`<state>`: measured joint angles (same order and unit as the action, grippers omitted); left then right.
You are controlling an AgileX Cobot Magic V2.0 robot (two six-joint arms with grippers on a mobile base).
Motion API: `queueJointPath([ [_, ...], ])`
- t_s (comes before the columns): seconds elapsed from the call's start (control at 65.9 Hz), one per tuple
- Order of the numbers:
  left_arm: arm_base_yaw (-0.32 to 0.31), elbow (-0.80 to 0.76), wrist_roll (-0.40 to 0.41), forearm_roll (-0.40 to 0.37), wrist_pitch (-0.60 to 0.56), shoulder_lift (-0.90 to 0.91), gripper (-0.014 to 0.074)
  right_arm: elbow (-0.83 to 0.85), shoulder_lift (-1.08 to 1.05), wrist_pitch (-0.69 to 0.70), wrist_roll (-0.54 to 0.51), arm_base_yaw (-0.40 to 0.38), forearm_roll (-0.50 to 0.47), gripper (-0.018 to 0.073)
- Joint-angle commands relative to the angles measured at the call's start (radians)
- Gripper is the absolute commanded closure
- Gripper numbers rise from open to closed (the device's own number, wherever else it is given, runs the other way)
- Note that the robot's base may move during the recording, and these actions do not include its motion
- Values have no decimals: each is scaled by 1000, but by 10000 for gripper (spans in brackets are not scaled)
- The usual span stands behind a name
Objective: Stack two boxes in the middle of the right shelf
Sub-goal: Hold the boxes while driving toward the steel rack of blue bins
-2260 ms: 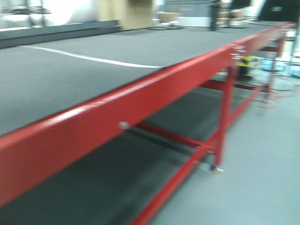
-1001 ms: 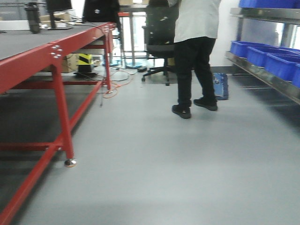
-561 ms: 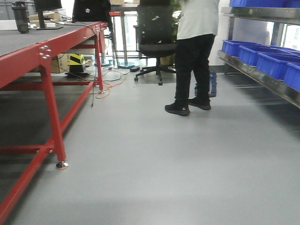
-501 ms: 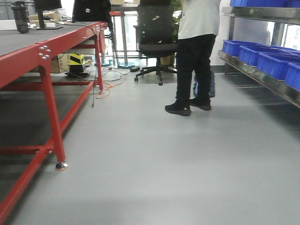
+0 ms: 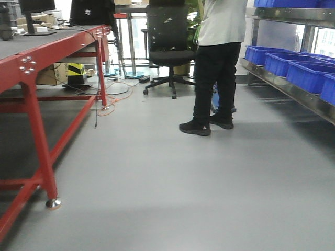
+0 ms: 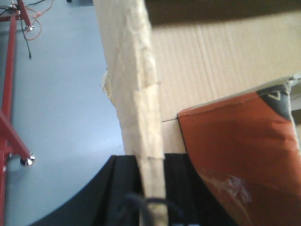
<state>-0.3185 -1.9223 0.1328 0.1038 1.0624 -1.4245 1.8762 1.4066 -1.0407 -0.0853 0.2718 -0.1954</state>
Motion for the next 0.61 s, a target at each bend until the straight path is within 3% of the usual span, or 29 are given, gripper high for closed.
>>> queueJointPath([
  [0.0,6,-13,-6,43,-40,11,708,7,-13,46,-18,-9,24,712],
  [0.592,6,-13,-6,44,-40,11,708,7,-13,46,-18,-9,24,712],
])
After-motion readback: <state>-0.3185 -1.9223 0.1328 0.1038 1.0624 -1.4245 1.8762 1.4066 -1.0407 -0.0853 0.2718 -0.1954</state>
